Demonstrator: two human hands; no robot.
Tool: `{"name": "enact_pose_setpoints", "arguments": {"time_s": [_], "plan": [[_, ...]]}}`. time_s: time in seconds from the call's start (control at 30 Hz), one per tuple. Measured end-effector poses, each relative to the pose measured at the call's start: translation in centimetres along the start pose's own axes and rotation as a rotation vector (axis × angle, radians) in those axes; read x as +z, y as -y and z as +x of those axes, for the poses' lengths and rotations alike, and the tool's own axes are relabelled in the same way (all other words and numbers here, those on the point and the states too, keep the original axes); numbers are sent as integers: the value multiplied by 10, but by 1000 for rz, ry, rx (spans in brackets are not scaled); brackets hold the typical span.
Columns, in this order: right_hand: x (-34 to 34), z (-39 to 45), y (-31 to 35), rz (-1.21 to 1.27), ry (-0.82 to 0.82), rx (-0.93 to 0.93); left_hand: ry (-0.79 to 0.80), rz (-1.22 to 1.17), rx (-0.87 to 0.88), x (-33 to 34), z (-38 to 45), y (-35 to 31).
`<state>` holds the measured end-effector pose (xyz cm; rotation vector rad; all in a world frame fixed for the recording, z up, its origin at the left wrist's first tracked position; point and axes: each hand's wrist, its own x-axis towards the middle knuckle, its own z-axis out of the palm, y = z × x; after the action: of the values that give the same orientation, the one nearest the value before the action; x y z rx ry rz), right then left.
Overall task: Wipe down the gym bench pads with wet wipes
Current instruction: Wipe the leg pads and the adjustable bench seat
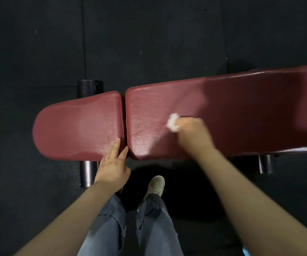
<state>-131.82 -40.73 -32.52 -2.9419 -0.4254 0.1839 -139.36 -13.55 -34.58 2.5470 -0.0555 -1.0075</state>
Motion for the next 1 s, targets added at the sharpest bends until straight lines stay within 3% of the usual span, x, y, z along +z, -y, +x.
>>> {"name": "enact_pose_setpoints", "arguments": {"time_s": [0.1, 0.17, 0.2, 0.27, 0.33, 0.47, 0.5, 0.57, 0.67, 0.8, 0.87, 1.0], "plan": [[-58, -58, -96, -15, -132, 579, 7, -79, -40, 9, -7, -8], [-72, -80, -112, 66, -239, 944, 4, -118, -64, 11, -8, -9], [-66, -77, -103, 78, -289, 1034, -6, -127, -66, 12, -8, -10], [-43, -49, -59, 113, -313, 995, -31, -128, -59, 14, -8, -9], [-10, -16, -3, 137, -198, 719, -46, -111, -45, 14, -7, -7], [31, 3, 126, 47, 371, 39, -87, -114, -31, 16, -7, 0], [32, -1, 136, 69, 436, -70, -95, -116, -31, 17, -7, 1], [24, -15, 113, 139, 411, -164, -84, -103, -34, 19, -7, 3], [-2, -44, 18, 65, 138, -6, -66, -93, -52, 21, -10, -2], [-64, -95, -105, -21, -71, 626, -41, -100, -98, 20, -12, -11], [-74, -105, -116, 44, -150, 842, -32, -114, -101, 19, -13, -13], [-38, -67, -52, 159, -290, 945, -38, -152, -100, 17, -15, -11]]}}
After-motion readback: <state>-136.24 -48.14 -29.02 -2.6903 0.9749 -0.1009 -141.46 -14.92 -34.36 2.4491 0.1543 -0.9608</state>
